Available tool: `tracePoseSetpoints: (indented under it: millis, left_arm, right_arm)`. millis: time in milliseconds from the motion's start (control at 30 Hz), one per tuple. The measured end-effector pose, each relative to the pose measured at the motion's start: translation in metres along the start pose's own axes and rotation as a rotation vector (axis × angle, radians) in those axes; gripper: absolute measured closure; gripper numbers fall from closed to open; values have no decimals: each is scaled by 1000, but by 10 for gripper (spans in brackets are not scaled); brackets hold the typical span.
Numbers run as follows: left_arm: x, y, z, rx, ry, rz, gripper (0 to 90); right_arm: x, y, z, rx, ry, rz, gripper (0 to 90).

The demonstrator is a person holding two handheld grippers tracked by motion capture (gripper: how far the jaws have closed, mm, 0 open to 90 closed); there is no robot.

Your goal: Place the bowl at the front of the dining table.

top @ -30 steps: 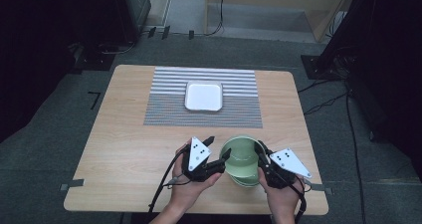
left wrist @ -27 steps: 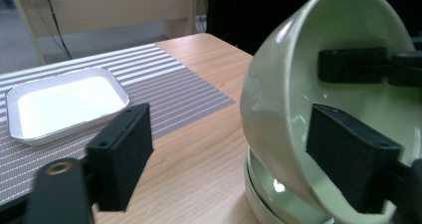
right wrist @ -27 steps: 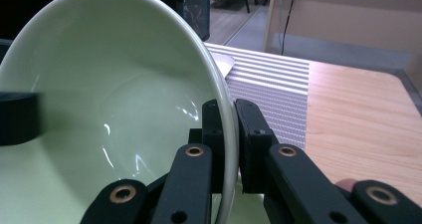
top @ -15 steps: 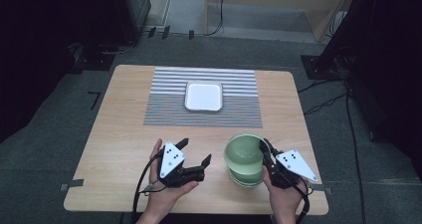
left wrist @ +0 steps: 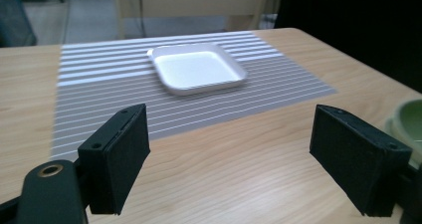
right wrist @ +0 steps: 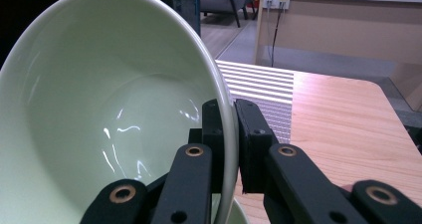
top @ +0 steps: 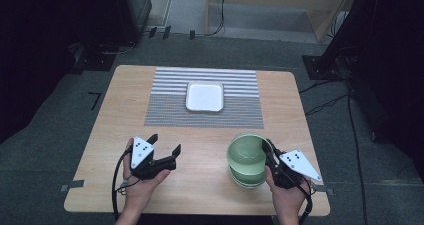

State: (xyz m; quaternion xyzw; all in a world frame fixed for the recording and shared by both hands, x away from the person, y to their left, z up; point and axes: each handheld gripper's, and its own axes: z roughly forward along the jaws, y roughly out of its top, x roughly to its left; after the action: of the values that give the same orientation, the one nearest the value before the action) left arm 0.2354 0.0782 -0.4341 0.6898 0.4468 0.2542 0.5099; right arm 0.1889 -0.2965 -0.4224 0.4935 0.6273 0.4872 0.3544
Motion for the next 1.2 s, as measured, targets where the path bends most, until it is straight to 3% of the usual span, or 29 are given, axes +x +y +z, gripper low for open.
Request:
tracePoseSetpoints:
  millis: [67, 100, 167, 200, 267, 300, 333, 367, 400, 533, 700, 800, 867, 967, 1200]
  left_arm:
    - [13, -2, -1, 9, 35, -3, 157]
    - [13, -2, -1, 9, 35, -3, 157]
    - [37, -4, -3, 26, 95, -29, 158]
    - [37, -4, -3, 26, 95, -29, 157]
    - [57, -8, -6, 38, 149, -47, 157]
    - [57, -8, -6, 38, 149, -47, 157]
    - [72, -14, -7, 52, 184, -61, 157]
    - [78, -16, -7, 62, 201, -63, 157]
    - [78, -16, -7, 62, 201, -63, 158]
    - [101, -27, -9, 99, 247, -92, 158]
    - [116, -36, -10, 128, 267, -98, 158]
    - [127, -43, -8, 186, 248, -139, 158]
    - [134, -49, -5, 223, 259, -162, 157]
    - [139, -54, -3, 258, 286, -161, 158]
    - [143, -70, 4, 331, 346, -112, 158]
  right_arm:
    - [0, 0, 0, -1, 1, -8, 850]
    - [0, 0, 0, -1, 1, -8, 850]
    - [0, 0, 0, -1, 7, -8, 850]
    - [0, 0, 0, -1, 7, -8, 850]
    - [-1, 0, 0, 2, 9, -3, 850]
    - [-1, 0, 0, 3, 9, -3, 850]
    - [-1, -1, 1, 3, 10, 0, 850]
    - [-1, -1, 1, 3, 11, 2, 850]
    - [-1, -1, 1, 3, 11, 3, 850]
    - [-1, -1, 2, 4, 14, -1, 850]
    - [-1, -1, 3, 5, 14, -3, 850]
    - [-1, -1, 3, 6, 16, 0, 850]
    - [-2, -1, 3, 7, 19, 0, 850]
    - [-1, -1, 4, 9, 20, 3, 850]
    - [-1, 0, 8, 11, 34, 1, 850]
